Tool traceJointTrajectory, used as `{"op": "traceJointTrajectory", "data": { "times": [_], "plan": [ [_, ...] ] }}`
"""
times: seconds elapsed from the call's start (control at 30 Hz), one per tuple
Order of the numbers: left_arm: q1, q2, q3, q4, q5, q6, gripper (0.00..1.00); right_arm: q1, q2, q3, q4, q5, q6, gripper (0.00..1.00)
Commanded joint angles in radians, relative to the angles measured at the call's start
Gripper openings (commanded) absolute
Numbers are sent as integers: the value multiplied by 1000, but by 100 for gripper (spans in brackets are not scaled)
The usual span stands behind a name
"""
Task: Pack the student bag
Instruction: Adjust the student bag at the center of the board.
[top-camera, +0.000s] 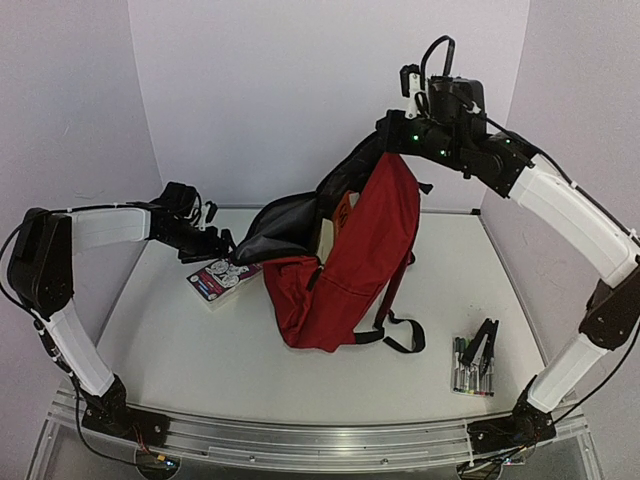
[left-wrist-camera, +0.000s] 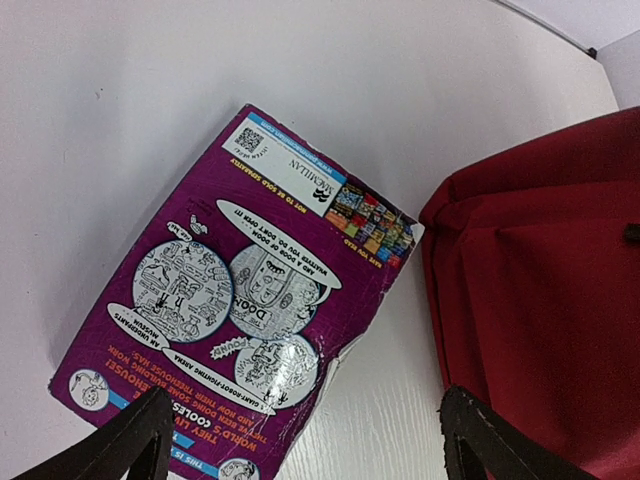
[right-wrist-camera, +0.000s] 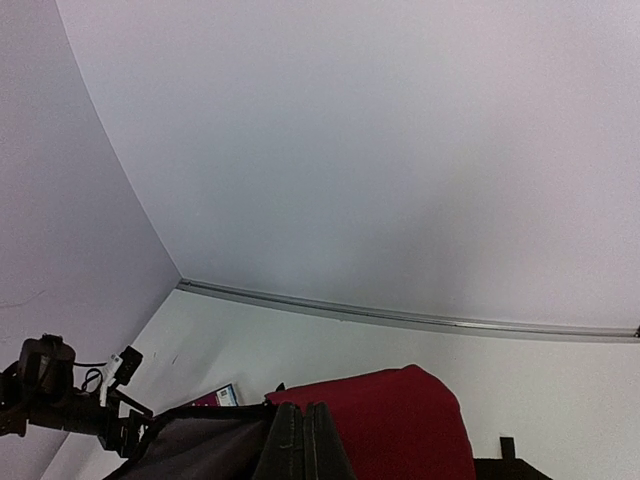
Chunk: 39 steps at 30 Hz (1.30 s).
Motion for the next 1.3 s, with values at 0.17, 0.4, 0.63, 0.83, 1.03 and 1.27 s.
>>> {"op": "traceJointTrajectory", "data": {
  "times": [0.17,0.4,0.63,0.83,1.03,1.27],
  "plan": [
    [-19,-31,-11,26,-27,43,93,-1,68,241,48,-117,-68,0],
    [-25,-46,-45,91,26,4,93,0,97,351,31,-188,-121,0],
    [-31,-44,-72,116,30,-14,93,2,64,279,28,-275,-169,0],
    [-31,-40,-67,93,3,-1,93,52,13,150,4,-319,-218,0],
    [-32,-25,-85,92,-19,-20,94,125,-13,-92,15,-370,-149,0],
    [-29,-1,-83,80,-39,-29,95,174,11,-197,27,-332,-96,0]
  ]
}}
